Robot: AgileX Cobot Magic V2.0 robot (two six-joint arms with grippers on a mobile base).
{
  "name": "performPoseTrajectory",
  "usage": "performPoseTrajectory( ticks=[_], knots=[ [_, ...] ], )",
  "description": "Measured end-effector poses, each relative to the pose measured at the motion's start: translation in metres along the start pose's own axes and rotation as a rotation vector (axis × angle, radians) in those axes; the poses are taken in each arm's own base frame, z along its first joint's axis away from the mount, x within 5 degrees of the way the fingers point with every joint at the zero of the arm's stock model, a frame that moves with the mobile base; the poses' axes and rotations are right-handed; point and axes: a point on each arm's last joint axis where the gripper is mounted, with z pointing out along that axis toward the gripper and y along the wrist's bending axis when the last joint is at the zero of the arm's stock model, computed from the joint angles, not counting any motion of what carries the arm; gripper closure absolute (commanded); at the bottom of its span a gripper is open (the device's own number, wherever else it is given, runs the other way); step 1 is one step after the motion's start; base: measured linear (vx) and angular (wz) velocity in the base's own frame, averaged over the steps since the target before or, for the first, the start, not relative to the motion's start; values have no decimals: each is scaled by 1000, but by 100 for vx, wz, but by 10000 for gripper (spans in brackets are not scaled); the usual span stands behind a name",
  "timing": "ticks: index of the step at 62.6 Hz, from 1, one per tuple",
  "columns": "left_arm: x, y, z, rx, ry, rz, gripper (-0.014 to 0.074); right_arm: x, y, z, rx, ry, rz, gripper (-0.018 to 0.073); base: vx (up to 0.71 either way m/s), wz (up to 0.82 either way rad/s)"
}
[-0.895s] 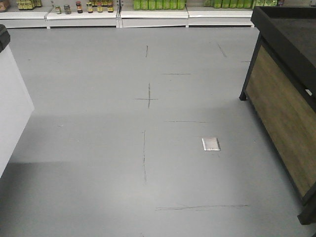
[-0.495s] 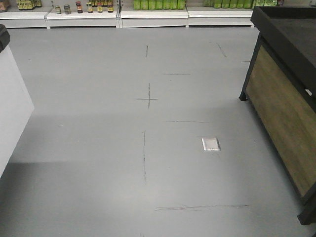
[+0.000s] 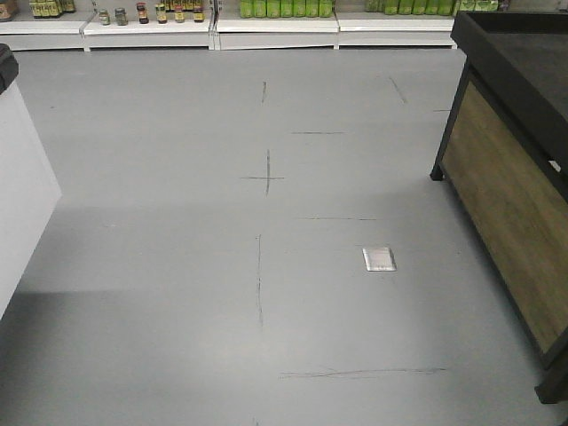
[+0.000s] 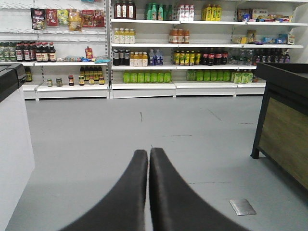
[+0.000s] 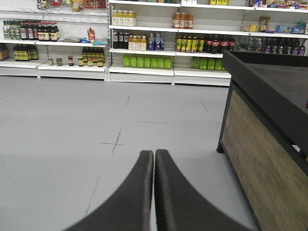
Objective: Pick three apples into basket with both arms
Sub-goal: 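Drive the base forward toward the black fruit display tables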
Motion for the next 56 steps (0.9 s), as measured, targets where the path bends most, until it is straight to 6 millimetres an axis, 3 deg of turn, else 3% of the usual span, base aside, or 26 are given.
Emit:
performPoseTrajectory(
  ticks=[56],
  knots=[
    [0, 0, 0, 0, 0, 0, 603, 0, 0, 0, 0, 0, 0, 568, 8, -2]
  ],
)
